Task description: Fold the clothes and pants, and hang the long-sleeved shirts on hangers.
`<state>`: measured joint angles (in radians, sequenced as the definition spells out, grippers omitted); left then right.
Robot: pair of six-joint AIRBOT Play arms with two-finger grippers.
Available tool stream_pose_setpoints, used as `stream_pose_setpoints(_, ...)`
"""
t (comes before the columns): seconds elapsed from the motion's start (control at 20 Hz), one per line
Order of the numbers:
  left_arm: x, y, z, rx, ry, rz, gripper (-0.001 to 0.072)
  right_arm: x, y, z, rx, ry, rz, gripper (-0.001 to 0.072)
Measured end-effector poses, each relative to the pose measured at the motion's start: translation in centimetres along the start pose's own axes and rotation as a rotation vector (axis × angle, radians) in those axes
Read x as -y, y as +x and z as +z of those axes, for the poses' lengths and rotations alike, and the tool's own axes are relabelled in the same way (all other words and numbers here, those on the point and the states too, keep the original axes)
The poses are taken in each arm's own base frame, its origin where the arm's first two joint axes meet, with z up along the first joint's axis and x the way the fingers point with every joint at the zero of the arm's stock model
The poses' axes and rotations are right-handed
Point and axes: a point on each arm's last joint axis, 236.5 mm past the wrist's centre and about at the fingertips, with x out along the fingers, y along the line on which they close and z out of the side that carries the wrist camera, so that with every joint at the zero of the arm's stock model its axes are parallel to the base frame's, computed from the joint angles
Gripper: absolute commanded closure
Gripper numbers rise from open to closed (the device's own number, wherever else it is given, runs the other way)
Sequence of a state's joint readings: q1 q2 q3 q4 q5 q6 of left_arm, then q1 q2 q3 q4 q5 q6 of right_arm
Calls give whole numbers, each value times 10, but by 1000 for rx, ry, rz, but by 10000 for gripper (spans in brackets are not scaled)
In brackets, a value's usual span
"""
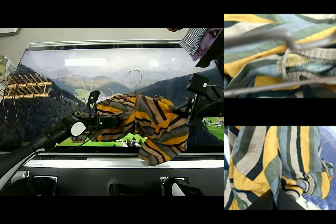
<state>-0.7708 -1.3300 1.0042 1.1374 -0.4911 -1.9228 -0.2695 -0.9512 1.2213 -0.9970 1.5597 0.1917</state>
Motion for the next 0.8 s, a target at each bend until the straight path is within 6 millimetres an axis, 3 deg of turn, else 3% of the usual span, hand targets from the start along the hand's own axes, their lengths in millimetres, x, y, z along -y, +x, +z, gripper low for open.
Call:
stream_pose_setpoints(0.05,0,3,2,6,-2,0,121,0,0,0,1,1,-1,695)
stream_pose_setpoints(0.1,0,6,3,10,-4,1,196,0,0,0,1,3,-2,695)
stream_pose_setpoints(0.25,-2,16,3,8,-7,8,299,1,0,1,4,5,-5,695)
stream_pose_setpoints(0.55,-5,30,7,22,-12,12,348,2,0,1,4,8,-8,695)
stream_pose_setpoints(0.6,-6,31,7,23,-13,13,478,2,0,1,4,8,-9,695)
stream_pose_setpoints(0.65,-6,32,8,25,-14,13,659,3,0,1,5,8,-11,695)
stream_pose_setpoints(0.8,-6,34,9,29,-13,13,685,3,0,1,5,12,-14,695)
